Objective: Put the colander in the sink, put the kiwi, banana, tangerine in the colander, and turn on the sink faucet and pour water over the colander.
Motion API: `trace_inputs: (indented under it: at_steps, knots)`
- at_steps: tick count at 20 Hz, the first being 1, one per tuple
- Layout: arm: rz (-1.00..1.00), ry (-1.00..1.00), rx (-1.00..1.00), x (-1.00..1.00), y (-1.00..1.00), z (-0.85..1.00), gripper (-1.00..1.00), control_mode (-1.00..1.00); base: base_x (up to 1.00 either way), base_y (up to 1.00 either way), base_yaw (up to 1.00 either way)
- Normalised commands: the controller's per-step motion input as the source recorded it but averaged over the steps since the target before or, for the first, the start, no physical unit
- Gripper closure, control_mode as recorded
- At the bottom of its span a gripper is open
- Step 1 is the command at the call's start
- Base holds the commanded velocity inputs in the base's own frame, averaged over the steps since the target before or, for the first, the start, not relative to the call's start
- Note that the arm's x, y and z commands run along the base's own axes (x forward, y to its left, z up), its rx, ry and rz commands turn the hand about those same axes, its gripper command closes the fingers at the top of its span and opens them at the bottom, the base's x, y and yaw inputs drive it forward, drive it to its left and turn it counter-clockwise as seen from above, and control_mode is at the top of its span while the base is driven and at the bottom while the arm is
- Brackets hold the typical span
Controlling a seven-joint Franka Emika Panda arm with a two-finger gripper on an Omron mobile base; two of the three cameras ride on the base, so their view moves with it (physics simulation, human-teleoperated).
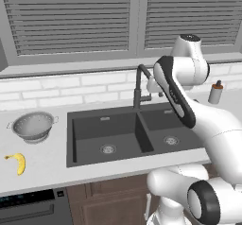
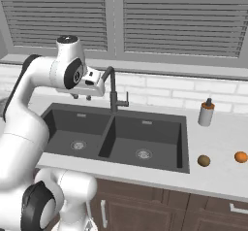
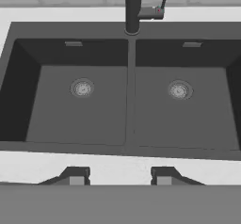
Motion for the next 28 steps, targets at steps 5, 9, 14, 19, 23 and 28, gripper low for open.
trace_inputs:
  at_steps: [5,9,14,19,23,28]
  knots:
    - [-0.04,-0.08,-0.01,-0.05,0.54,0.0,-1.0,-1.0,0.0,0.0,0.0]
    - [-0.01,-0.06,0.01,-0.38,0.9,-0.02,-1.0,-1.0,0.0,0.0,0.0]
    - [-0.07,0.01,0.1,-0.14,0.9,-0.21,-1.0,-1.0,0.0,0.0,0.0]
    - [-0.05,0.03,0.13,0.02,0.74,-0.33,-1.0,-1.0,0.0,0.0,0.0]
    - [-0.05,0.0,0.06,0.25,0.81,-0.26,-1.0,-1.0,0.0,0.0,0.0]
    - [-0.06,0.0,0.04,0.32,0.8,-0.26,-1.0,-1.0,0.0,0.0,0.0]
